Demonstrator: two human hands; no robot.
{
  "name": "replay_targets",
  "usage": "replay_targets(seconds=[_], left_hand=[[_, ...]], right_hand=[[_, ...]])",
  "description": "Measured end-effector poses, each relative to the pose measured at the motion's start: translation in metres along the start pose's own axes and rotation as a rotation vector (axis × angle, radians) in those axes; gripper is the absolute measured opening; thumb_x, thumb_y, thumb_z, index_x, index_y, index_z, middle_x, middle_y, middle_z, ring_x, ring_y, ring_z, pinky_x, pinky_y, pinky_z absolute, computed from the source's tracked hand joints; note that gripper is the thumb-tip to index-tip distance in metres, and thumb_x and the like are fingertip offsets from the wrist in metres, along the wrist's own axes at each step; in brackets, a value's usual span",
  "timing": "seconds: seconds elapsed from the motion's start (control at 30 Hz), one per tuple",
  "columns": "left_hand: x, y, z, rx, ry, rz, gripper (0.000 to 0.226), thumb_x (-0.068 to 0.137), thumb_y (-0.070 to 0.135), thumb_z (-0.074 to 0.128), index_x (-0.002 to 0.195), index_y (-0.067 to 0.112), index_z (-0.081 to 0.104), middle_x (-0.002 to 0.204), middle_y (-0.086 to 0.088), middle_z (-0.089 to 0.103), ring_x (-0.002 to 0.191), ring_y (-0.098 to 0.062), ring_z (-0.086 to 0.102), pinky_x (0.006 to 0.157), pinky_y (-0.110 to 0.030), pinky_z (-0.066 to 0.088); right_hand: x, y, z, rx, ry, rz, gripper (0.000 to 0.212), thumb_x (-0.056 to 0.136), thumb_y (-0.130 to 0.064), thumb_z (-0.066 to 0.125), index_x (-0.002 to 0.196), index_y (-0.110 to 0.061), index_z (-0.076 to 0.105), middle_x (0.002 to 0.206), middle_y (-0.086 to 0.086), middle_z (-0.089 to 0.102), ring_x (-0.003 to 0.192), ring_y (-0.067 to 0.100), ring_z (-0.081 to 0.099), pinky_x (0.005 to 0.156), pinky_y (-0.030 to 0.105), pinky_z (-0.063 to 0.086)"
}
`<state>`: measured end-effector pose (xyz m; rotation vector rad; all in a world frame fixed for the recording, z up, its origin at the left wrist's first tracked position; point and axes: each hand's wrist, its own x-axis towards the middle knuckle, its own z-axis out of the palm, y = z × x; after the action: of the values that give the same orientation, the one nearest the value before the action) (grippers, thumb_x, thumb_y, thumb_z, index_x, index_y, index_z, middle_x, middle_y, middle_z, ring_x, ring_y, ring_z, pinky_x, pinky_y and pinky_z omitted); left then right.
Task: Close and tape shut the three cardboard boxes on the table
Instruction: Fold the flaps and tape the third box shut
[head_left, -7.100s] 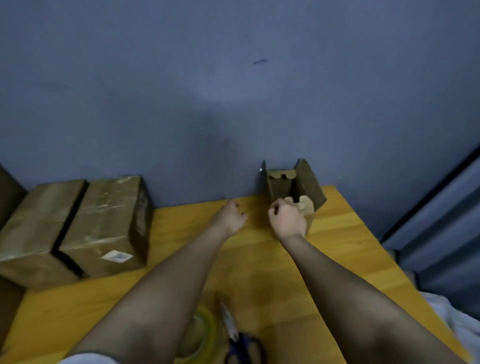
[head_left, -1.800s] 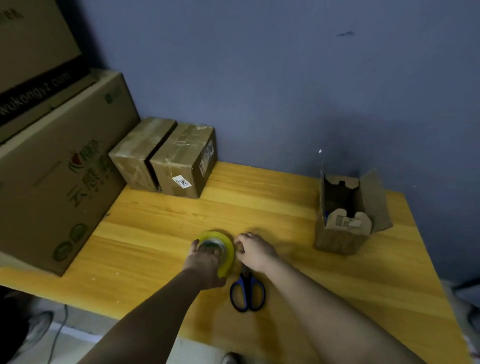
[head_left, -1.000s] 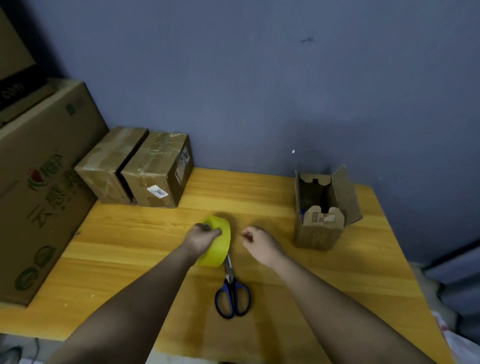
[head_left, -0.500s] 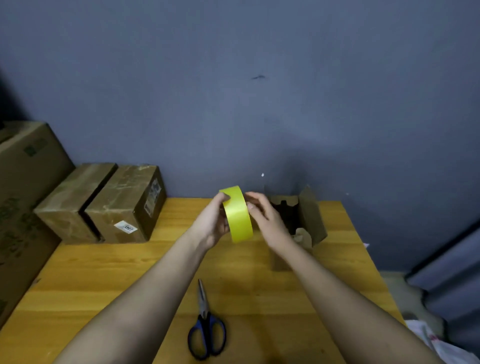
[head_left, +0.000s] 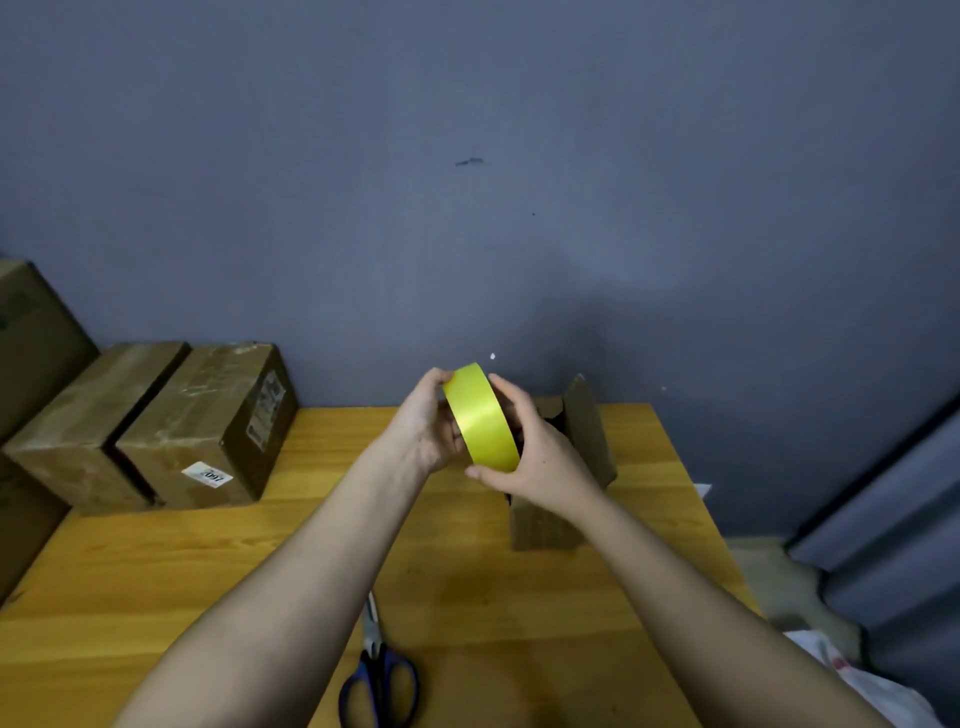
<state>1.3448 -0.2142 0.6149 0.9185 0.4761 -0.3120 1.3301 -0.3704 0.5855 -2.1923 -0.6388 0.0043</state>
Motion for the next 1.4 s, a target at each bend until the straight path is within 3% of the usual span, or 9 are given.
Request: replay_targets(seconds=[0.37, 0.53, 0.73, 0.83, 0.93, 1.07, 1.17, 1.27, 1.4], left_hand=[[0.003, -0.003, -0.003, -0.069, 0.041, -0.1, 0.02, 0.088, 0.031, 0.048, 0.08, 0.013, 0.051, 0.075, -0.001, 0.045, 0.065, -0.015, 0.049, 0.066, -0.025, 0.044], [-0.008, -0.003, -0.001, -0.233, -0.023, -0.064, 0.036, 0.093, 0.028, 0.038, 0.091, 0.002, 0.064, 0.081, -0.011, 0.072, 0.068, -0.022, 0.068, 0.068, -0.028, 0.056], [-0.015, -0.003, -0.002, -0.4, -0.005, -0.034, 0.037, 0.096, 0.027, 0.035, 0.093, 0.004, 0.063, 0.079, -0.014, 0.073, 0.064, -0.023, 0.071, 0.069, -0.034, 0.056], [-0.015, -0.003, -0.004, -0.399, 0.008, -0.015, 0.035, 0.096, 0.03, 0.035, 0.098, 0.007, 0.062, 0.08, -0.013, 0.073, 0.066, -0.022, 0.071, 0.082, -0.03, 0.053], [-0.015, -0.004, -0.002, -0.301, -0.038, 0.03, 0.032, 0.091, 0.025, 0.036, 0.096, 0.008, 0.062, 0.08, -0.012, 0.072, 0.071, -0.022, 0.069, 0.082, -0.034, 0.051], [-0.016, -0.013, 0.004, -0.094, -0.129, 0.139, 0.036, 0.09, 0.025, 0.033, 0.093, 0.005, 0.063, 0.081, -0.01, 0.069, 0.08, -0.023, 0.063, 0.08, -0.036, 0.05], [-0.019, -0.02, 0.004, 0.055, -0.163, 0.212, 0.035, 0.091, 0.021, 0.033, 0.096, 0.006, 0.065, 0.09, -0.011, 0.069, 0.083, -0.023, 0.063, 0.075, -0.035, 0.049], [-0.021, -0.025, 0.004, 0.122, -0.17, 0.278, 0.038, 0.084, 0.017, 0.043, 0.113, -0.001, 0.061, 0.105, -0.018, 0.065, 0.094, -0.027, 0.06, 0.083, -0.038, 0.046], [-0.026, -0.026, 0.009, 0.239, -0.169, 0.336, 0.063, 0.07, 0.019, 0.051, 0.129, -0.003, 0.05, 0.111, -0.02, 0.06, 0.099, -0.028, 0.055, 0.085, -0.04, 0.041]], right_hand=[[-0.007, 0.003, 0.005, -0.028, 0.067, 0.015, 0.088, 0.065, -0.059, 0.068, 0.139, -0.053, 0.021, 0.123, -0.007, 0.061, 0.107, 0.018, 0.06, 0.086, 0.043, 0.052], [-0.012, 0.008, 0.01, 0.016, 0.176, -0.013, 0.075, 0.067, -0.057, 0.069, 0.134, -0.043, 0.036, 0.129, -0.013, 0.055, 0.117, 0.01, 0.053, 0.093, 0.041, 0.049], [-0.014, 0.017, 0.012, -0.17, 0.22, -0.067, 0.077, 0.068, -0.062, 0.061, 0.133, -0.034, 0.032, 0.131, -0.007, 0.051, 0.119, 0.018, 0.05, 0.097, 0.035, 0.04], [-0.014, 0.017, 0.012, -0.165, 0.267, -0.072, 0.069, 0.069, -0.059, 0.06, 0.127, -0.025, 0.043, 0.122, -0.005, 0.056, 0.112, 0.015, 0.052, 0.095, 0.036, 0.041], [-0.015, 0.017, 0.012, -0.157, 0.203, -0.067, 0.061, 0.074, -0.062, 0.054, 0.124, -0.028, 0.046, 0.121, -0.008, 0.055, 0.113, 0.017, 0.051, 0.089, 0.038, 0.043], [-0.012, 0.013, 0.015, 0.09, 0.193, 0.044, 0.042, 0.082, -0.06, 0.05, 0.118, -0.039, 0.045, 0.122, -0.012, 0.057, 0.114, 0.015, 0.054, 0.093, 0.044, 0.048], [-0.007, 0.004, 0.011, 0.377, 0.221, 0.103, 0.033, 0.092, -0.038, 0.056, 0.122, -0.03, 0.044, 0.121, -0.011, 0.057, 0.112, -0.001, 0.054, 0.097, 0.028, 0.044], [0.0, -0.007, 0.006, 0.466, 0.192, 0.112, 0.023, 0.099, -0.018, 0.051, 0.119, -0.029, 0.048, 0.114, -0.017, 0.055, 0.101, -0.015, 0.052, 0.087, 0.009, 0.04], [0.009, -0.018, 0.0, 0.615, 0.249, 0.148, 0.017, 0.099, -0.015, 0.048, 0.116, -0.019, 0.052, 0.105, -0.012, 0.059, 0.089, -0.009, 0.055, 0.076, 0.013, 0.042]])
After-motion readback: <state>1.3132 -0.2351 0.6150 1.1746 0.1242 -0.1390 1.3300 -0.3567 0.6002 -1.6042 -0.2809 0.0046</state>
